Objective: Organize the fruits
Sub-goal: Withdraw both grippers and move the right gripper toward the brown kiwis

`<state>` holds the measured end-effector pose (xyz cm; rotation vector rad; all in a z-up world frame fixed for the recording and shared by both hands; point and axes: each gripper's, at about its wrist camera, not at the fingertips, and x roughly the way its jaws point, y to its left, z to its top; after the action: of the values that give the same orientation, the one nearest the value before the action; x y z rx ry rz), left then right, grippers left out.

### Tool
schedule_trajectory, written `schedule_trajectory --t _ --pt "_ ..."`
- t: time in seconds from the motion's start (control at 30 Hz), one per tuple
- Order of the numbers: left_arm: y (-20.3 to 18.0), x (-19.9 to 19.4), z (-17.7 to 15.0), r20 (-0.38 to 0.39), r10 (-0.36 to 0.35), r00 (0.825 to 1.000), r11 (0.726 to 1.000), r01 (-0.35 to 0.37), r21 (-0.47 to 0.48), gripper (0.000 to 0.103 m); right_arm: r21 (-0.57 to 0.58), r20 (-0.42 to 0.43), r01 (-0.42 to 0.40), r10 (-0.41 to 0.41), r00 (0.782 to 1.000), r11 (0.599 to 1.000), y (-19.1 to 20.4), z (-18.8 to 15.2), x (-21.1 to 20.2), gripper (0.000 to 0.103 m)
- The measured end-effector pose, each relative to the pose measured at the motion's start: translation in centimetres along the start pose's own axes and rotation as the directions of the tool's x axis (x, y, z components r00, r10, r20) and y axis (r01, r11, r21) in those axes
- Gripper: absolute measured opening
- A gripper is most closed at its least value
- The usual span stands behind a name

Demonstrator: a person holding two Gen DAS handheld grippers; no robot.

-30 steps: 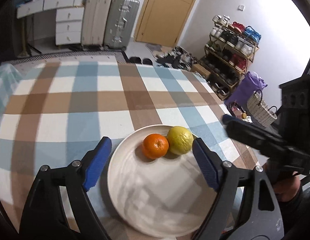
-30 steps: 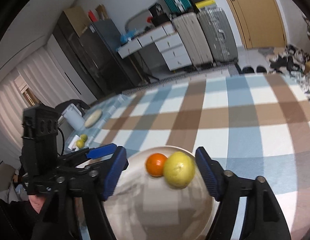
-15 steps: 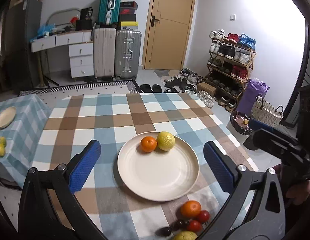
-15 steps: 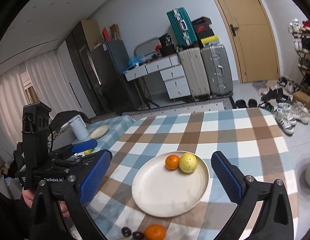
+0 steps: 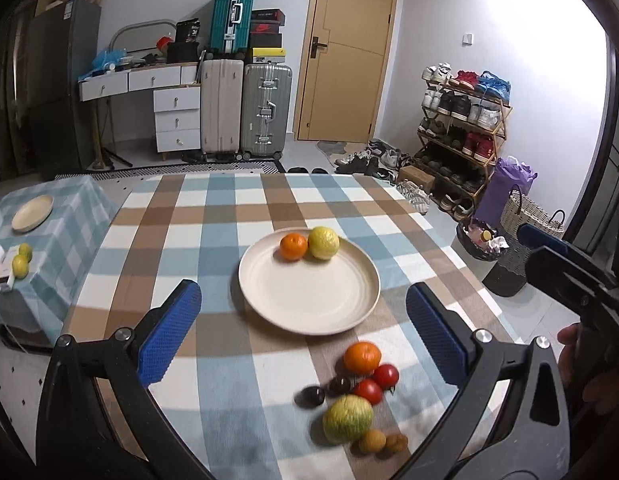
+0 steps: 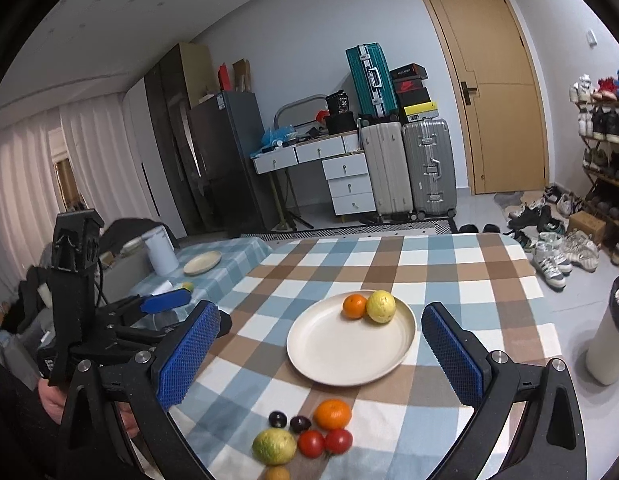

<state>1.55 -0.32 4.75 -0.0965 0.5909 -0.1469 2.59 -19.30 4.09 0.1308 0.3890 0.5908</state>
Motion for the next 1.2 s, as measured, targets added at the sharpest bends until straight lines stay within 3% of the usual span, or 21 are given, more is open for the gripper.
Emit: schedule_trajectory --t 0.2,0.3,0.4,0.5,0.87,1.2 --pt "1.0 -1.3 -3.3 -0.006 -0.021 1.0 0.998 0.021 -0.053 0.102 -0.03 -0.024 0.021 -0.022 0.999 0.999 1.5 -2.2 -1.2 0.103" --pt "1.9 -0.6 -5.7 -0.036 -0.038 0.999 0.995 0.034 -0.095 0.102 -0.006 -0.084 -0.031 0.03 0.996 1.0 1.9 -4.1 -1.3 0.103" --pt "2.9 0.2 -7.6 -0.071 -0.072 0.995 0.99 0.063 -0.127 0.102 0.01 -0.128 -0.033 0.034 0.991 0.999 2.1 -5.9 -0.9 0.103" --pt "3.5 0.3 -8.9 -0.074 -0.06 0.995 0.989 0.049 -0.136 0.102 0.004 -0.151 -0.036 0.036 0.988 0.999 2.4 -7.6 -0.7 0.103" --pt "4.4 2.3 -12.5 -0.135 -0.074 0.988 0.987 0.053 -0.152 0.102 0.023 -0.285 -0.074 0.078 0.955 0.997 2.3 -13.5 1.6 0.101" --pt "4.5 2.9 -13.5 -0.139 -0.102 0.985 0.982 0.077 -0.175 0.102 -0.002 -0.353 -0.094 0.087 0.931 0.996 2.7 -16.2 3.2 0.068"
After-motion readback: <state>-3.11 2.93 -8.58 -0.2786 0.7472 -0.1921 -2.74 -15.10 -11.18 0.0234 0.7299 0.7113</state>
